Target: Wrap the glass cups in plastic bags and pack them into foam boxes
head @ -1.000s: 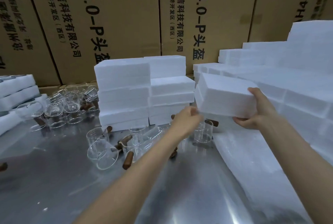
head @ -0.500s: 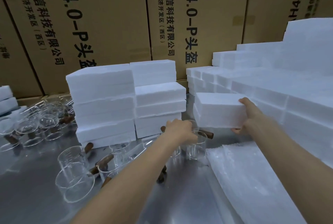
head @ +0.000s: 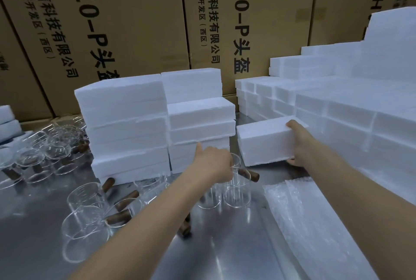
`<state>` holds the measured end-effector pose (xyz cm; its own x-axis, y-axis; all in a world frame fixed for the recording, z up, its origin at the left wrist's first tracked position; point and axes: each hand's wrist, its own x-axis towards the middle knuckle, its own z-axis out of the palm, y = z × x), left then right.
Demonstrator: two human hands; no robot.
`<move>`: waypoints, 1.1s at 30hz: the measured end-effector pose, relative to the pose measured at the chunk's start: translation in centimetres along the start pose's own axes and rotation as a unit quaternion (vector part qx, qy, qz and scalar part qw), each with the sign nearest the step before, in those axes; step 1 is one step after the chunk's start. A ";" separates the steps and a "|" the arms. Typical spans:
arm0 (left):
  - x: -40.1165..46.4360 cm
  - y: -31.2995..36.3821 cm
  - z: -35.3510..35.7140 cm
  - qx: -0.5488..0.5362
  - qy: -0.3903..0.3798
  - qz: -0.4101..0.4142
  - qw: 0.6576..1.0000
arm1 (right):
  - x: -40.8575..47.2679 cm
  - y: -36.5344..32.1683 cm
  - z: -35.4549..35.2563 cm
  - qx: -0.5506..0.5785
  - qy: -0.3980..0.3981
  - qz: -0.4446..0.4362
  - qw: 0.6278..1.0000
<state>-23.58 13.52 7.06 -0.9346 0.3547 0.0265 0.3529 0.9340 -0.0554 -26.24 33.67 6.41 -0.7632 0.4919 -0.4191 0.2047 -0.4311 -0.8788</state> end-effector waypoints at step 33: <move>-9.5 4.9 6.7 -0.290 0.431 0.276 0.809 | 0.3 3.3 4.6 -0.669 0.005 -0.410 0.620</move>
<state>-13.24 14.47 -0.17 -0.3384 0.3887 0.8570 0.9003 0.3986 0.1748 -28.58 28.94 4.44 -0.9444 0.1387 0.2982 0.0812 0.9770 -0.1973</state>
